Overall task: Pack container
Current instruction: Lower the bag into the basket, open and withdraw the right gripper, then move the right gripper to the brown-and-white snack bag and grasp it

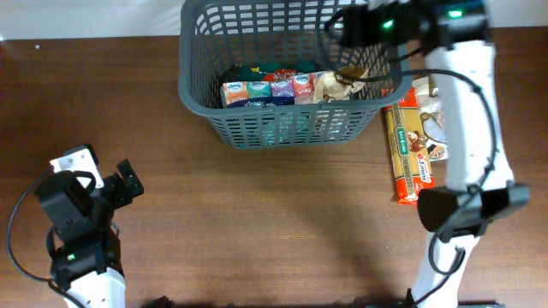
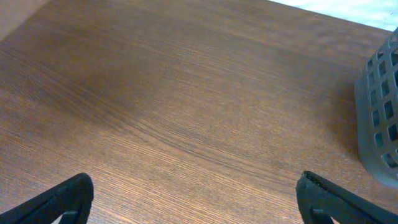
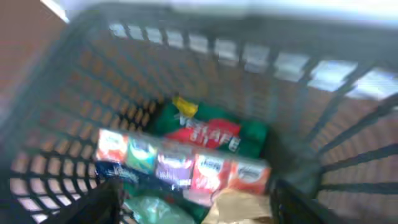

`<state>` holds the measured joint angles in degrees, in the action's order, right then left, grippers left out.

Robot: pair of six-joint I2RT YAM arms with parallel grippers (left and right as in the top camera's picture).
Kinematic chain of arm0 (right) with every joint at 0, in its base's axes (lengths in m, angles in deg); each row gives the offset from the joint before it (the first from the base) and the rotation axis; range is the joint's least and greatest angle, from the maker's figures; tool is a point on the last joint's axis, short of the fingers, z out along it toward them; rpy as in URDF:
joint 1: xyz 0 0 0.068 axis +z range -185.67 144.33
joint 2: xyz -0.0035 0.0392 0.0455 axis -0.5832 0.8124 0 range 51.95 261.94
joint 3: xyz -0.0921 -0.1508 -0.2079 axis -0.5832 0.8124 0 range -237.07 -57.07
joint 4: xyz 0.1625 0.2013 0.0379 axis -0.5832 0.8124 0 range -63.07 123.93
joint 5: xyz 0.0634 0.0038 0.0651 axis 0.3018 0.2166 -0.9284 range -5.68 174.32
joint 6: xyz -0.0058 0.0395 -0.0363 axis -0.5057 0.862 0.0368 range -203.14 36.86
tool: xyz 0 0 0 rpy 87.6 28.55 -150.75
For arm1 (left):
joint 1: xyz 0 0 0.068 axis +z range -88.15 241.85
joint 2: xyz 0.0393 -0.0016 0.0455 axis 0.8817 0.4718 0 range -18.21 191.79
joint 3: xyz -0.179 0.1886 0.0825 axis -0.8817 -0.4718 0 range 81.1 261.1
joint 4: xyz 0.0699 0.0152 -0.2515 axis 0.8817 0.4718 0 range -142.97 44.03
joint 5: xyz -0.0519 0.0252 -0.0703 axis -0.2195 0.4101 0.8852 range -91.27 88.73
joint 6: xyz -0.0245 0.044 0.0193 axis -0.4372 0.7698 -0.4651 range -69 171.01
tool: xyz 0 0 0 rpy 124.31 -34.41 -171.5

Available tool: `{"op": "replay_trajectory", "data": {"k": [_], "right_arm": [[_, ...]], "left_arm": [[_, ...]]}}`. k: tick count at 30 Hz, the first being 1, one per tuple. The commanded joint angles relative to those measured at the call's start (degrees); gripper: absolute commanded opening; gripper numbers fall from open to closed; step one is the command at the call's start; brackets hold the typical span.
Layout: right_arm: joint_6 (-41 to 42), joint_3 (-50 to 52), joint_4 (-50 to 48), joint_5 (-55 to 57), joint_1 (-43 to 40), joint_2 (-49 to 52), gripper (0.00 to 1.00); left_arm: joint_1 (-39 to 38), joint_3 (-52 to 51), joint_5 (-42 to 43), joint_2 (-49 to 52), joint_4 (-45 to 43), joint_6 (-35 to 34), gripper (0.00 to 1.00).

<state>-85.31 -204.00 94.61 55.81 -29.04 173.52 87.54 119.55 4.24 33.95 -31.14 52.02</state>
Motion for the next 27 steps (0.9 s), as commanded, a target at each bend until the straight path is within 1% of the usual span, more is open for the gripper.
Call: {"op": "replay_trajectory", "data": {"k": [1, 2, 3, 5, 7, 8, 9, 11, 15, 17, 24, 27], "right_arm": [[-0.39, -7.61, 1.79, 0.02, -2.54, -4.83, 0.8], [0.13, -9.18, 3.04, 2.03, -3.32, -5.01, 0.85], [1.11, -10.45, 4.42, 5.2, -4.11, -5.14, 0.85], [3.37, -12.48, 8.24, 15.02, -6.05, -5.2, 0.86], [4.22, -12.76, 11.67, 22.14, -8.17, -5.2, 0.91], [4.22, -12.72, 13.35, 24.13, -9.29, -5.16, 0.95], [4.22, -12.52, 15.04, 25.51, -10.43, -5.01, 0.96], [4.22, -11.58, 18.71, 26.45, -13.27, -4.72, 0.99], [4.22, -9.09, 27.1, 26.91, -18.93, -3.45, 0.99], [4.24, -7.89, 29.66, 26.84, -21.31, -2.95, 0.99], [4.11, 1.75, 28.72, 26.69, -28.02, -2.91, 0.99], [-2.01, 5.86, 25.51, 27.39, -29.24, -2.91, 0.99]], "left_arm": [[0.2, -0.37, -0.44, -0.26, 0.04, -0.39, 0.99], [0.2, -0.37, -0.44, -0.26, 0.04, -0.37, 0.99], [0.2, -0.37, -0.44, -0.26, 0.04, -0.37, 0.99], [0.2, -0.37, -0.44, -0.26, 0.04, -0.37, 0.99], [0.2, -0.37, -0.44, -0.26, 0.04, -0.39, 0.99], [0.2, -0.37, -0.44, -0.26, 0.04, -0.39, 0.99], [0.2, -0.37, -0.44, -0.2, 0.04, -0.39, 0.99], [0.2, -0.37, -0.44, 0.04, 0.04, -0.39, 0.99], [0.2, -0.37, -0.42, 0.72, 0.07, -0.39, 0.99], [0.2, -0.37, -0.42, 0.76, 0.07, -0.39, 0.99], [0.2, -0.37, -0.44, 0.76, 0.04, -0.37, 0.99], [0.2, -0.37, -0.44, 0.76, 0.04, -0.37, 0.99]]}}
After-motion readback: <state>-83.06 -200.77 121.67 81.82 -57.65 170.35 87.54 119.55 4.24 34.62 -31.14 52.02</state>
